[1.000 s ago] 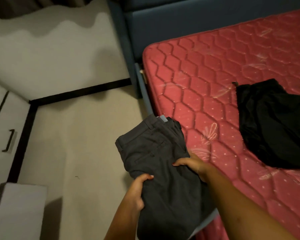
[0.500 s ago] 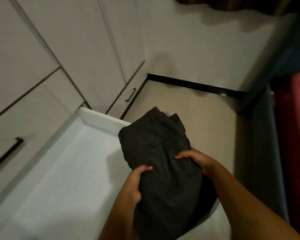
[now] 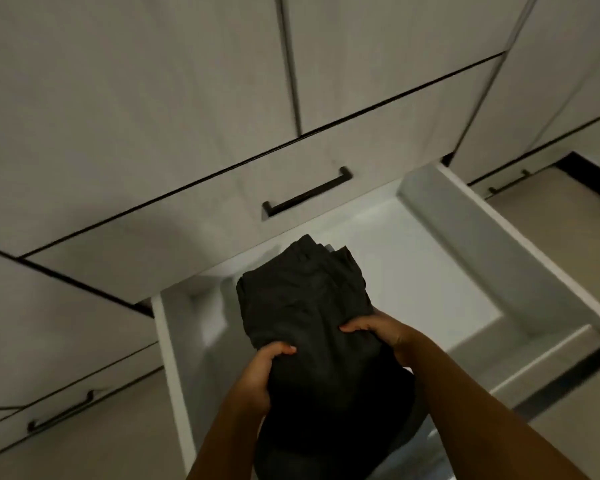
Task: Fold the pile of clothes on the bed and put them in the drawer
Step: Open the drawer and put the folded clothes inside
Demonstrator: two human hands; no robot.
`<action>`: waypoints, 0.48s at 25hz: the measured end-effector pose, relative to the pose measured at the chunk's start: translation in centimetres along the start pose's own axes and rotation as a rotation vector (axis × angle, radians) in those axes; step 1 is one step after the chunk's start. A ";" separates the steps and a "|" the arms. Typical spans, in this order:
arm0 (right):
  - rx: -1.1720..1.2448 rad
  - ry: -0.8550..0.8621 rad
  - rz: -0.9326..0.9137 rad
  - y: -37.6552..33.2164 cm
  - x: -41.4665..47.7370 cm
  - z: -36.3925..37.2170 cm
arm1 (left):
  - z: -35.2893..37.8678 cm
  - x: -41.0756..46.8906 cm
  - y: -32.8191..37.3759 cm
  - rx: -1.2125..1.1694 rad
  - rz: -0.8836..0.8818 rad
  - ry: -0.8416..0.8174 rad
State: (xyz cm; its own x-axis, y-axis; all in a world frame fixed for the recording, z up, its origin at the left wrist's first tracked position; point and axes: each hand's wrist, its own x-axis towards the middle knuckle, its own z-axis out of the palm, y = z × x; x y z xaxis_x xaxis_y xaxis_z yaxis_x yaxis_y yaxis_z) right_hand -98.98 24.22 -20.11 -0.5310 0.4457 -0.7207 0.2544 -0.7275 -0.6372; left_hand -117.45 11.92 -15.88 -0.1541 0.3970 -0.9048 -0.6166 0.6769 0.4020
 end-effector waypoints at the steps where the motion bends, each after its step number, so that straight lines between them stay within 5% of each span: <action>1: -0.032 -0.005 0.017 1.0 1.6 1.5 | -1.9 0.6 -0.3 -0.018 -0.010 0.016; 8: -0.246 -0.035 -0.013 3.0 9.7 7.3 | -10.5 4.5 -0.9 -0.191 -0.019 0.084; 12: -0.704 0.163 0.089 4.9 11.7 6.8 | -12.3 8.4 -2.1 0.105 0.089 0.322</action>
State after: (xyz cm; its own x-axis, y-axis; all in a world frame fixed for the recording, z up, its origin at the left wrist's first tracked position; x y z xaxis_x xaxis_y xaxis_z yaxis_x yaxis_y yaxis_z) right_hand -109.45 22.32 -29.84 -0.3711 0.5123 -0.7745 0.7798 -0.2809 -0.5595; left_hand -126.97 6.14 -26.03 -0.4498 0.2522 -0.8568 -0.5097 0.7153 0.4782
